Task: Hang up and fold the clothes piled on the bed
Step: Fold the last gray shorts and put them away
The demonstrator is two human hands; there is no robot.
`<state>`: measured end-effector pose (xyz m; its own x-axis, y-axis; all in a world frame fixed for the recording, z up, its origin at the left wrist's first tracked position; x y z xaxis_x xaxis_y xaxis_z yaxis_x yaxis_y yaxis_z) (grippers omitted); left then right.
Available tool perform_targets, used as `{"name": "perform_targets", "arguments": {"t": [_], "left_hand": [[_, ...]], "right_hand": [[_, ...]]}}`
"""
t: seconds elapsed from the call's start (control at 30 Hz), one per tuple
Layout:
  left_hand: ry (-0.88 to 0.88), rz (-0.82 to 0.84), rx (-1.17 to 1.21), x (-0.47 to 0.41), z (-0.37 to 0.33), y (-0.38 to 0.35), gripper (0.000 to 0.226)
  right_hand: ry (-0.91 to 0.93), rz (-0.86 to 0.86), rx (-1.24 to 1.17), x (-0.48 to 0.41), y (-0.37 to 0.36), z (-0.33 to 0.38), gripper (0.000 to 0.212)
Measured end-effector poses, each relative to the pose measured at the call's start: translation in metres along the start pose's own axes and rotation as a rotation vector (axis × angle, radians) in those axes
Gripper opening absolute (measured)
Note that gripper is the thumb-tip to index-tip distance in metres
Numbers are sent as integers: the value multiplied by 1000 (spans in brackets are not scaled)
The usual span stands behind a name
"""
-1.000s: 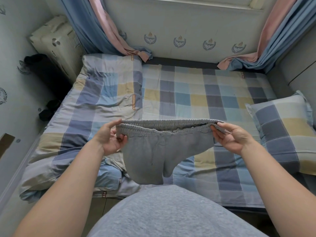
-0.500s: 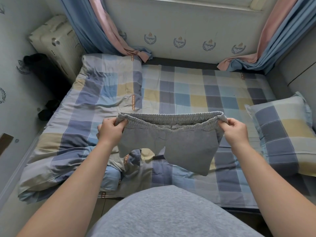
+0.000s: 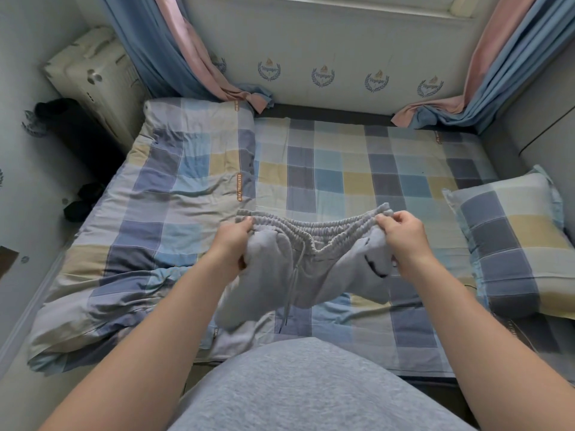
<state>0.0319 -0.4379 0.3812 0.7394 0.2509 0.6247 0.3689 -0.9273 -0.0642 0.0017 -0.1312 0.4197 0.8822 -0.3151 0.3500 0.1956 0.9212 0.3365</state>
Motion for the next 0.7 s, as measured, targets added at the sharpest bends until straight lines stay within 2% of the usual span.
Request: {"name": "perform_targets", "arguments": {"t": [0.1, 0.2, 0.27, 0.33, 0.4, 0.43, 0.53, 0.63, 0.7], "left_hand": [[-148, 133, -88, 24, -8, -30, 21], [-277, 271, -184, 50, -17, -55, 20], [-303, 401, -196, 63, -19, -64, 15], [-297, 504, -183, 70, -19, -66, 41], [-311, 548, -166, 70, -17, -66, 62], [-338, 537, -148, 69, -16, -66, 63], [-396, 384, -149, 65, -10, -67, 46], [-420, 351, -190, 61, -8, -66, 30], [-396, 384, -186, 63, -12, -63, 36]], "right_hand": [[-35, 230, -126, 25, -22, 16, 7], [37, 442, -182, 48, -39, 32, 8], [120, 543, -177, 59, -47, 40, 8], [217, 601, -122, 65, -52, 47, 15], [301, 620, -32, 67, -51, 53, 26], [331, 625, 16, 67, -50, 56, 30], [399, 639, 101, 66, -47, 58, 38], [445, 480, 64, 57, -36, 49, 28], [406, 321, 16, 43, -23, 33, 13]]}}
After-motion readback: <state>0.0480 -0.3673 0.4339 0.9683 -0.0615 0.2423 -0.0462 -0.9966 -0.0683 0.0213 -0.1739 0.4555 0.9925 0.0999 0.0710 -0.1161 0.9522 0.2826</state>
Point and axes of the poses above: each hand's wrist, its own x-axis away from the middle knuckle, its own y-axis out of the back of the hand, z = x × y, the point moved 3 cm from there along -x, towards the middle knuckle, and after that the axes turned 2 degrees about -y, right-handed, at the moved point
